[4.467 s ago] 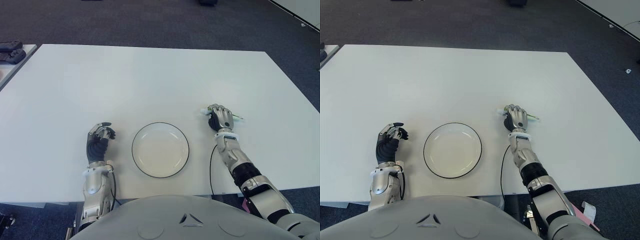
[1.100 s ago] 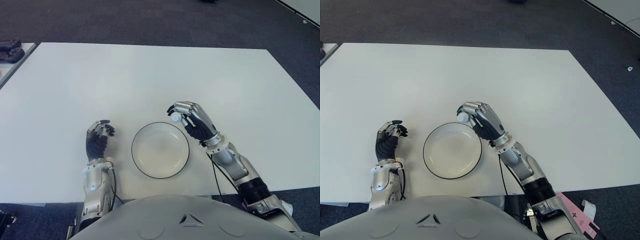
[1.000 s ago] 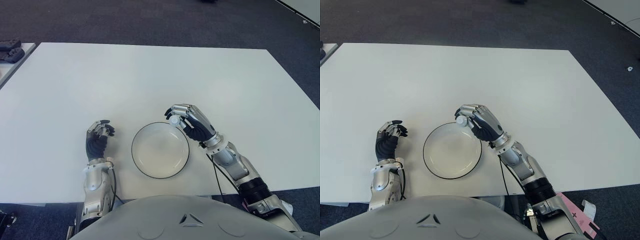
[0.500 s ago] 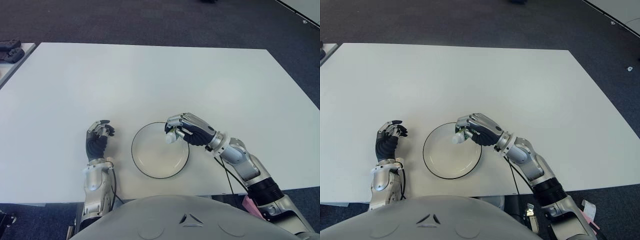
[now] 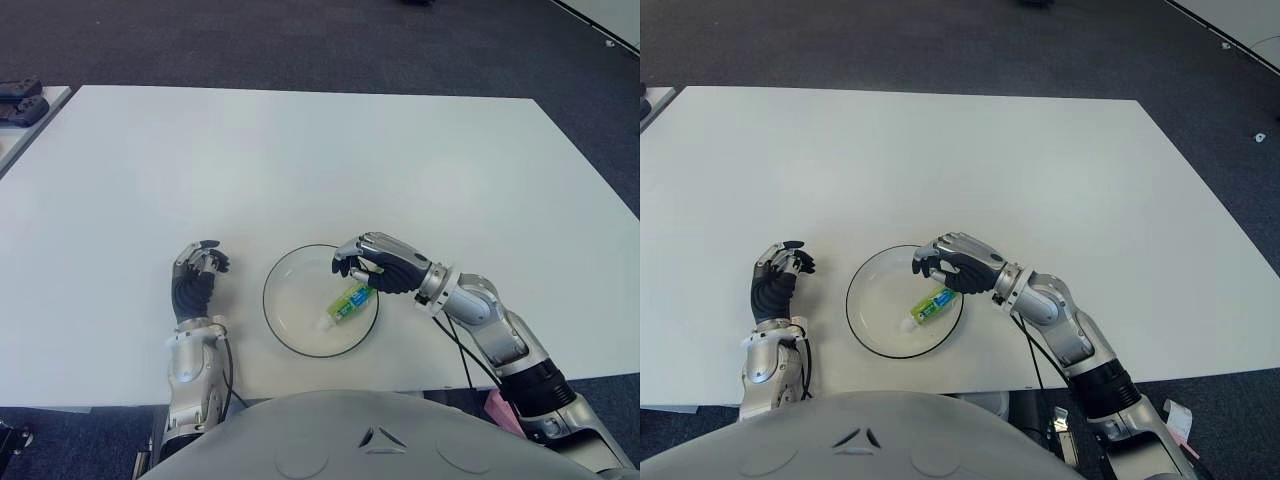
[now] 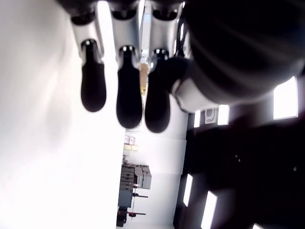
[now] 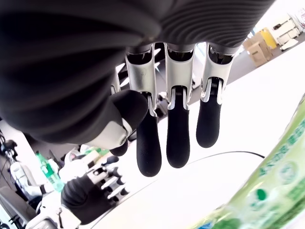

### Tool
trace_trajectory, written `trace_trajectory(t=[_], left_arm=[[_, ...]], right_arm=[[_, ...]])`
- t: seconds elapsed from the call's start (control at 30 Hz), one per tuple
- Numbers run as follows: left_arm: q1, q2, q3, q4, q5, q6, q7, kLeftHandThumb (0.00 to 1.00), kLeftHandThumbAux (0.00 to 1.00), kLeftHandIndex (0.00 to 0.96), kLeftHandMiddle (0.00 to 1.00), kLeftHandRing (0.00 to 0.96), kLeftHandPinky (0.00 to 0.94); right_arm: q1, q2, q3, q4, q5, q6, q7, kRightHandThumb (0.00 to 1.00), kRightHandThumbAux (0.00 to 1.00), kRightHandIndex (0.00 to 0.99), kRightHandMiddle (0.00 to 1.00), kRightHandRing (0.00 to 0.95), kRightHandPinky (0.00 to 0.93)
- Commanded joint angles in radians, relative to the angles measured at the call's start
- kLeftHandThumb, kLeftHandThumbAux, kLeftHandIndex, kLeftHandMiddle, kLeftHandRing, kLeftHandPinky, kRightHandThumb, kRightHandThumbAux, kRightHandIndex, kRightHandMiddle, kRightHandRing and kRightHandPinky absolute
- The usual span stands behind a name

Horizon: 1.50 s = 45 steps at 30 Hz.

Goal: Put the toothpaste on the table into the plate.

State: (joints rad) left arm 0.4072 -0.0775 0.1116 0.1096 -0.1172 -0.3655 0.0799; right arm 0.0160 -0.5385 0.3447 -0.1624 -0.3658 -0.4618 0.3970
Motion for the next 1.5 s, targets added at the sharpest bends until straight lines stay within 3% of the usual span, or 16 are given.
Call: trace_trajectory(t=[0.03, 0.07, 0.17, 0.33, 0.43, 0.73, 1.07, 1.37, 1.5], left_arm=[[0.020, -0.024, 0.009, 0.038, -0.013, 0.063, 0.011, 0.703, 0.717, 0.434, 0.590, 0.575, 0.552], [0.020, -0.026, 0.009, 0.038, -0.015, 0.064, 0.012, 0.703, 0.717, 0.434, 0.588, 0.573, 0.550], [0.019, -0.027, 0.011, 0.038, -0.013, 0.064, 0.016, 0.704, 0.716, 0.434, 0.585, 0.570, 0.549], [0.018, -0.028, 0.010, 0.041, 0.002, 0.064, 0.027, 0.706, 0.716, 0.434, 0.584, 0.572, 0.560], [0.016, -0.024, 0.007, 0.042, 0.010, 0.062, 0.029, 0.706, 0.717, 0.434, 0.586, 0.577, 0.565], [0.018, -0.026, 0.004, 0.034, 0.011, 0.073, 0.040, 0.707, 0.718, 0.434, 0.586, 0.583, 0.571], [0.019, -0.019, 0.002, 0.037, 0.013, 0.071, 0.034, 0.706, 0.718, 0.434, 0.588, 0.581, 0.560], [0.016, -0.019, 0.004, 0.047, 0.017, 0.058, 0.034, 0.706, 0.717, 0.434, 0.584, 0.581, 0.575], [0.012, -0.020, 0.006, 0.055, 0.016, 0.048, 0.033, 0.707, 0.718, 0.434, 0.587, 0.583, 0.575]], right_arm=[[0.008, 0.003, 0.003, 0.007, 0.007, 0.018, 0.024, 0.785, 0.692, 0.418, 0.405, 0.399, 0.405], [0.008, 0.004, 0.004, 0.010, 0.010, 0.018, 0.027, 0.664, 0.631, 0.329, 0.315, 0.311, 0.325], [0.012, 0.005, 0.003, 0.019, 0.014, 0.013, 0.031, 0.461, 0.541, 0.186, 0.186, 0.185, 0.201], [0.019, 0.011, -0.006, 0.021, -0.005, 0.007, 0.014, 0.271, 0.485, 0.051, 0.065, 0.061, 0.059], [0.027, 0.006, -0.012, 0.023, -0.008, 0.000, 0.009, 0.192, 0.457, 0.016, 0.021, 0.020, 0.019], [0.031, 0.002, -0.024, 0.012, 0.027, 0.015, 0.036, 0.114, 0.411, 0.000, 0.000, 0.000, 0.000], [0.048, 0.035, -0.052, 0.045, 0.021, -0.026, -0.038, 0.020, 0.457, 0.000, 0.000, 0.000, 0.000], [0.101, 0.123, -0.099, 0.052, 0.196, 0.074, -0.044, 0.000, 0.510, 0.000, 0.000, 0.000, 0.004], [0.126, 0.196, -0.130, 0.043, 0.323, 0.128, -0.053, 0.000, 0.587, 0.017, 0.053, 0.056, 0.118]])
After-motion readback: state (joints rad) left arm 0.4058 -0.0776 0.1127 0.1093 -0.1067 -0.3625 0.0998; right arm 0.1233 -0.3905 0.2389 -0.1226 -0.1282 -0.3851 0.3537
